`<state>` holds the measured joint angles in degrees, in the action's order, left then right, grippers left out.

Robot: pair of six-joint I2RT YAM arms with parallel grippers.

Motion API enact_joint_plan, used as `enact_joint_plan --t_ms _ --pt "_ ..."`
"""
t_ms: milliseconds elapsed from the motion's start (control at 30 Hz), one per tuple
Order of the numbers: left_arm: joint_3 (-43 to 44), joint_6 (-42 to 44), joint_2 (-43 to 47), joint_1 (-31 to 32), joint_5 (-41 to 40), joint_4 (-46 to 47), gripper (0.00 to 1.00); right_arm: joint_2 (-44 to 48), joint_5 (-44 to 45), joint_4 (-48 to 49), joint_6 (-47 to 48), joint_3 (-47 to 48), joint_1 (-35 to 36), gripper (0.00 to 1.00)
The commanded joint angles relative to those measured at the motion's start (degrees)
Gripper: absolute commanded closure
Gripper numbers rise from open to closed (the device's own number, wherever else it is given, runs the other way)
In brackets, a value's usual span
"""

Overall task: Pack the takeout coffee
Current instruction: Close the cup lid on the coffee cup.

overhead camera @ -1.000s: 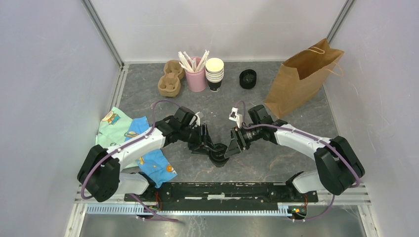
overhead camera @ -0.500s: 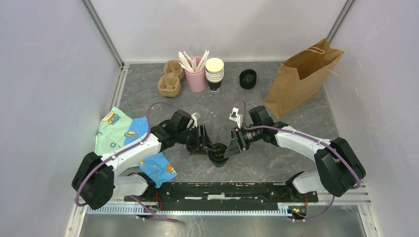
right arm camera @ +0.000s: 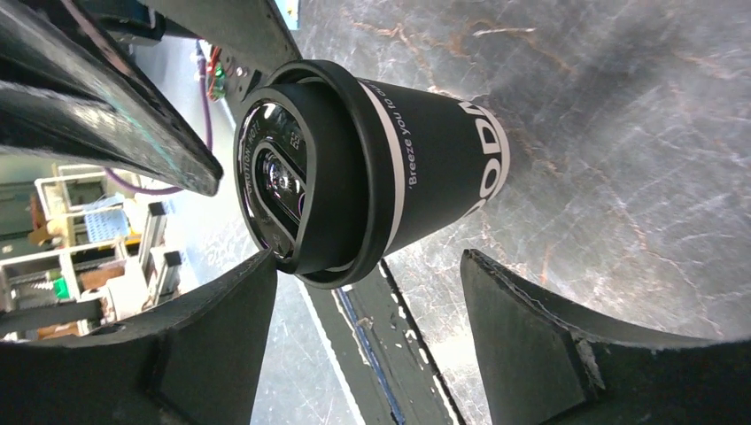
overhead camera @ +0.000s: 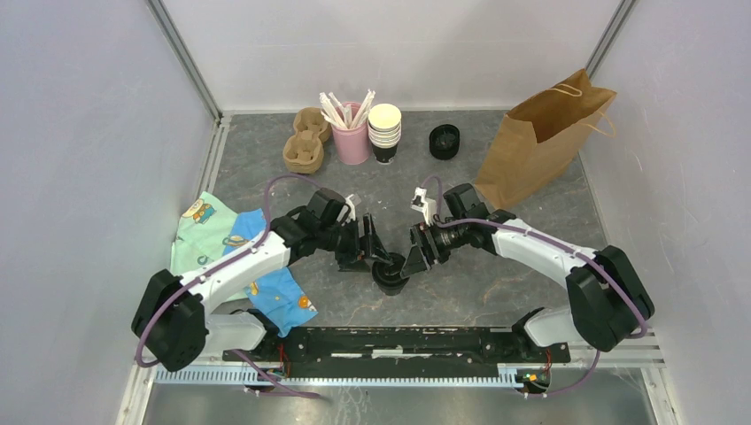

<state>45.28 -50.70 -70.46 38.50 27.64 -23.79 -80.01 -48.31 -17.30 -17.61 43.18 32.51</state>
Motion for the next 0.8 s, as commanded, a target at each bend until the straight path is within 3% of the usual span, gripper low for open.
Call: enact_joint_plan --t_ms 0,333,600,767 --pt "-0.67 2.26 -1.53 0.24 2.95 -0.26 0.20 2.07 6.79 -2.12 1.73 2.87 -0.30 0.18" --pt "1.48 3.01 -8.02 0.90 7.24 3.27 0.27 7.12 13.70 -11.53 4.10 10.57 -0.70 0.15" --pt "9.81 4.83 -18.91 6.31 8.31 4.08 0.30 13.38 26.68 -19.92 6.81 17.02 -4.28 0.11" --pt "14.84 5.96 -25.50 8.77 9.85 4.11 0.30 16.32 27.94 -21.74 7.58 18.37 -7.68 0.10"
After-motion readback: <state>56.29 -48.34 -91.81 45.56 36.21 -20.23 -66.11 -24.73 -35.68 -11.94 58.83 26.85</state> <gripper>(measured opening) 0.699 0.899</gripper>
